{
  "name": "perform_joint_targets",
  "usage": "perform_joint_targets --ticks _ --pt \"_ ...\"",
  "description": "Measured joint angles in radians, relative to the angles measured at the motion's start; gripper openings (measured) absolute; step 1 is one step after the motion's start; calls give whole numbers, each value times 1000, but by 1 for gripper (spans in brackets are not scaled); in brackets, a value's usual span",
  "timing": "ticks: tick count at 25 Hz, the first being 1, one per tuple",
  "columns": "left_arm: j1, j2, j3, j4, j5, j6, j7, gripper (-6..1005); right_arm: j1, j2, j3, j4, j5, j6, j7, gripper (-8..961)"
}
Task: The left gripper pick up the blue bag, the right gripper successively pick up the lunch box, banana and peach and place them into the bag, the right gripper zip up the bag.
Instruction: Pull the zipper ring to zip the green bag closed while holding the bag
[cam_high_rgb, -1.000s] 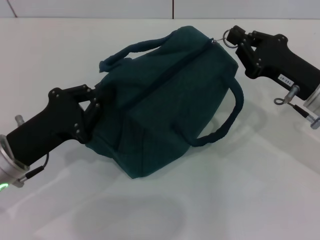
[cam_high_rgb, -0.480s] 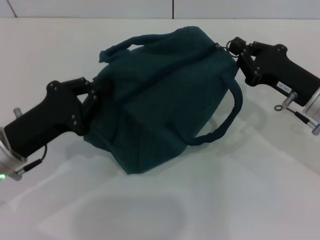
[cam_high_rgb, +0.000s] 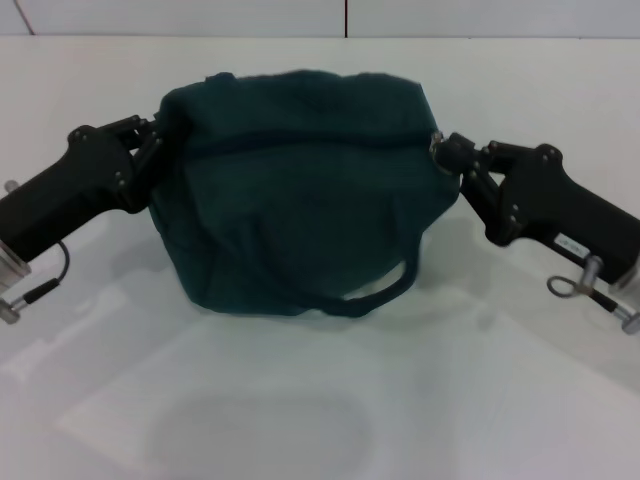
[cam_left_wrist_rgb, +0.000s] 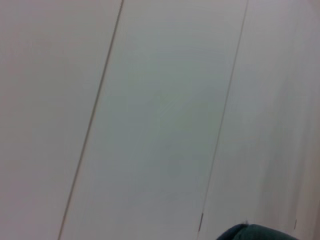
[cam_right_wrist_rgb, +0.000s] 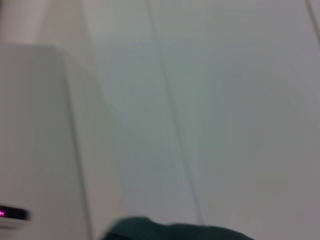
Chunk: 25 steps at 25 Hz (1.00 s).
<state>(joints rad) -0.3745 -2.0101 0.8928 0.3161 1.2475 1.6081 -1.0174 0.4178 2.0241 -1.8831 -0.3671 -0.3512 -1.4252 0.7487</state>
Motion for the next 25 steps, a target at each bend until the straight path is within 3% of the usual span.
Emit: perform_joint_targets --ticks 9,16,25 --pt "-4 22 4 12 4 -18 -36 49 -15 -5 18 9 12 -67 26 17" --pt "-3 8 8 15 23 -96 -44 48 -3 -1 43 32 12 88 27 18" --pt "-1 5 4 15 31 -104 -42 48 2 2 42 28 11 234 23 18"
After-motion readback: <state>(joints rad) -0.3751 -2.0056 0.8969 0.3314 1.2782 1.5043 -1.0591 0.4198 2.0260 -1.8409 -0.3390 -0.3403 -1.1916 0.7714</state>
